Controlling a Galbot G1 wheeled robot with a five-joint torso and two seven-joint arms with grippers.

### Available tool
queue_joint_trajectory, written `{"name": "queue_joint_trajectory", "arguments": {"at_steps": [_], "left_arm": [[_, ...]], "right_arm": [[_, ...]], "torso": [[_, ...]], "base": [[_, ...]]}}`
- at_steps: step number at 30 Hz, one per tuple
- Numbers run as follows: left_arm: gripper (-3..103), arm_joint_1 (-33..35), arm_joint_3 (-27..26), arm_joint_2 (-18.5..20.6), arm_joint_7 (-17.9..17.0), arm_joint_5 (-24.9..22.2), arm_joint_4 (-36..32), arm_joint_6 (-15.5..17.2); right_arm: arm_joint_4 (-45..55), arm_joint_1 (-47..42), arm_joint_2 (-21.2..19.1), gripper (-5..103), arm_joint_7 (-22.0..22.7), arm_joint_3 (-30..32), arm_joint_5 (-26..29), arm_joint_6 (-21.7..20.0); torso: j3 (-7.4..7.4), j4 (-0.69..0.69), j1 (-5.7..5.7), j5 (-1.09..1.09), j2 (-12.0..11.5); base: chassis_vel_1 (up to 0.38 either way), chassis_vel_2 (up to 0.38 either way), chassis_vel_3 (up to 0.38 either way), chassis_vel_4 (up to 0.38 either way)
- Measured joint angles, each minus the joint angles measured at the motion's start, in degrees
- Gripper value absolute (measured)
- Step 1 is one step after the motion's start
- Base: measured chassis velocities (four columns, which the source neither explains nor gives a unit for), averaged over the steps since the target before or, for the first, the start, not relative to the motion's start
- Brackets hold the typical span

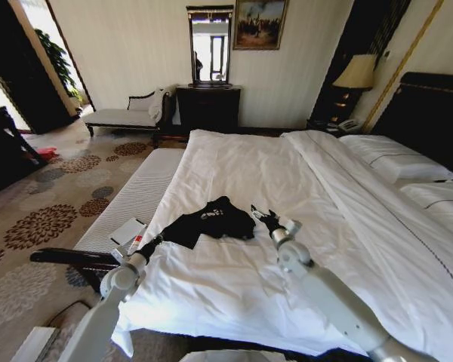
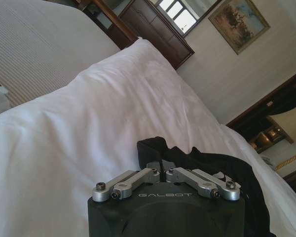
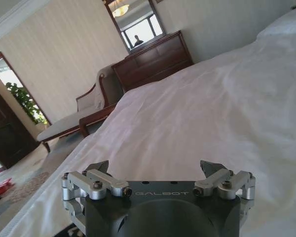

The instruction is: Fold the clothes on the bed.

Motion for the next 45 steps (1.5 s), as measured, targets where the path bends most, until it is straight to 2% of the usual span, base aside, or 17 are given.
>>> {"name": "queue_joint_trajectory", "arguments": {"at_steps": [6, 7, 11, 14, 15, 18, 22, 27, 32, 44, 45], "left_arm": [[0, 0.5, 0.4, 0.5, -0.1, 0.3, -1.8, 0.0], [0, 0.5, 0.4, 0.5, -0.1, 0.3, -1.8, 0.0], [0, 0.7, 0.3, 0.5, -0.1, 0.4, -2.0, -0.1], [0, 0.6, 0.1, 0.4, -0.2, 0.4, -2.2, -0.1], [0, 0.4, -0.2, 0.3, -0.3, 0.1, -2.5, -0.1], [0, 0.4, -0.5, 0.2, -0.4, -0.3, -2.9, -0.1], [0, 0.3, -0.6, 0.1, -0.5, -0.5, -3.2, -0.1], [0, 0.1, -0.7, 0.1, -0.6, -0.8, -3.5, 0.0], [0, 0.1, -0.8, 0.1, -0.7, -0.9, -3.6, 0.0], [0, -0.2, -0.7, -0.1, -0.7, -0.7, -2.8, 0.0], [0, -0.2, -0.7, -0.1, -0.7, -0.7, -2.7, -0.1]], "right_arm": [[-6.2, 10.7, 1.2, 100, 0.4, -8.4, 9.0, -5.3], [-6.2, 10.7, 1.2, 100, 0.4, -8.4, 9.0, -5.3], [-11.2, 17.1, 4.9, 100, 0.4, -12.4, 13.0, -8.9], [-13.9, 19.8, 7.3, 100, 0.3, -13.5, 13.3, -9.8], [-16.7, 22.3, 10.0, 100, 0.1, -14.3, 13.3, -10.3], [-21.6, 25.6, 13.8, 100, -1.0, -15.5, 12.8, -11.0], [-25.9, 27.2, 15.7, 100, -2.4, -16.4, 10.6, -12.0], [-29.9, 27.6, 16.2, 100, -3.4, -16.9, 7.1, -12.3], [-30.8, 27.2, 16.0, 100, -3.6, -16.8, 4.9, -11.4], [-28.0, 24.6, 14.1, 101, -1.9, -16.1, 6.2, -13.2], [-27.9, 24.4, 14.0, 97, -1.9, -16.1, 6.1, -13.3]], "torso": [[0.00, -0.02, 0.01, 0.01, 0.0], [0.00, -0.02, 0.01, 0.01, 0.0], [0.00, -0.02, -0.01, 0.00, 0.0], [0.00, -0.01, -0.01, 0.00, 0.0], [0.00, 0.01, -0.01, -0.01, 0.0], [0.01, 0.04, 0.00, -0.01, 0.0], [0.00, 0.02, 0.00, -0.01, 0.0], [0.00, -0.03, -0.01, 0.00, 0.0], [0.00, 0.00, -0.01, 0.01, 0.0], [0.00, -0.01, -0.01, 0.01, 0.0], [0.00, -0.01, -0.01, 0.01, 0.0]], "base": [[0.000, 0.000, 0.000, 0.000], [0.000, 0.000, 0.000, 0.000], [0.000, 0.000, 0.000, 0.000], [0.000, 0.000, 0.000, 0.000], [0.000, 0.000, 0.000, 0.000], [0.000, 0.000, 0.000, 0.000], [0.000, 0.000, 0.000, 0.000], [0.000, 0.000, 0.000, 0.000], [0.000, 0.000, 0.000, 0.000], [0.000, 0.000, 0.000, 0.000], [0.000, 0.000, 0.000, 0.000]]}}
